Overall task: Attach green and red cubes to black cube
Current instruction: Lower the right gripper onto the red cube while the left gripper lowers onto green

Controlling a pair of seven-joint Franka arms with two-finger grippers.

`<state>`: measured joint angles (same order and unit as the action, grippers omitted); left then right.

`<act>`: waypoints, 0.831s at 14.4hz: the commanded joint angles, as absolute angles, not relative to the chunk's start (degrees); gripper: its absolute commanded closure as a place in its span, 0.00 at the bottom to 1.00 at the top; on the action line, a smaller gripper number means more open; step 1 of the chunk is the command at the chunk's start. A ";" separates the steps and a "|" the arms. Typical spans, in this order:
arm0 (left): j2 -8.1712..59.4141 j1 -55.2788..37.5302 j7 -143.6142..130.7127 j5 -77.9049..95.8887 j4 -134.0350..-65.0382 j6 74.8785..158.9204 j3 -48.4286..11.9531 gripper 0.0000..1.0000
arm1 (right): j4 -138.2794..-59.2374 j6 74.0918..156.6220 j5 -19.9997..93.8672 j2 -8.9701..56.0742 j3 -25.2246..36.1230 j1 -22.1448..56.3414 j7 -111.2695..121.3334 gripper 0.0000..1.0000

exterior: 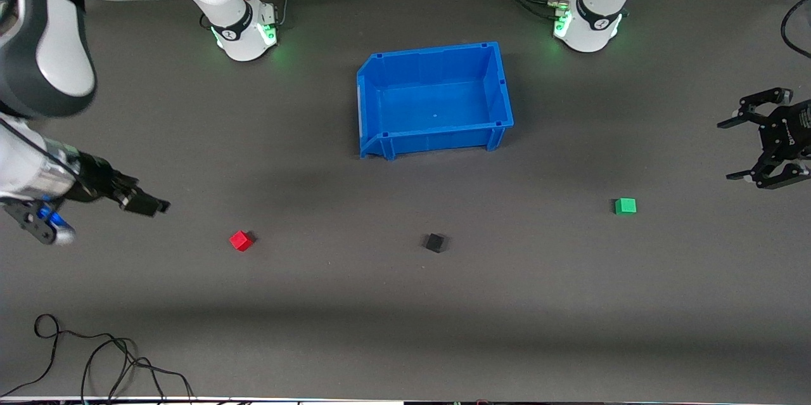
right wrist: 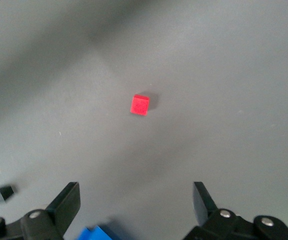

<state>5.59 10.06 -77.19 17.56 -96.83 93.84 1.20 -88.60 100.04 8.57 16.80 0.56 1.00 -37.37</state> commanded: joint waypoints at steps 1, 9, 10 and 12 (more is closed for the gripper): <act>2.90 10.63 -75.77 19.94 -105.18 100.09 0.70 0.00 | -87.10 102.03 10.19 21.96 0.88 1.41 -44.37 0.00; 9.12 13.01 -54.26 30.66 -120.06 118.73 0.70 0.00 | -91.66 112.74 9.32 31.45 0.97 4.65 -49.20 0.00; 10.88 13.01 -52.66 31.54 -119.97 120.22 0.70 0.00 | -91.67 114.16 9.32 32.60 1.05 4.92 -49.83 0.00; 14.31 12.66 -50.81 32.52 -119.88 122.77 0.62 0.00 | -91.67 116.97 8.53 35.14 1.14 4.83 -49.92 0.00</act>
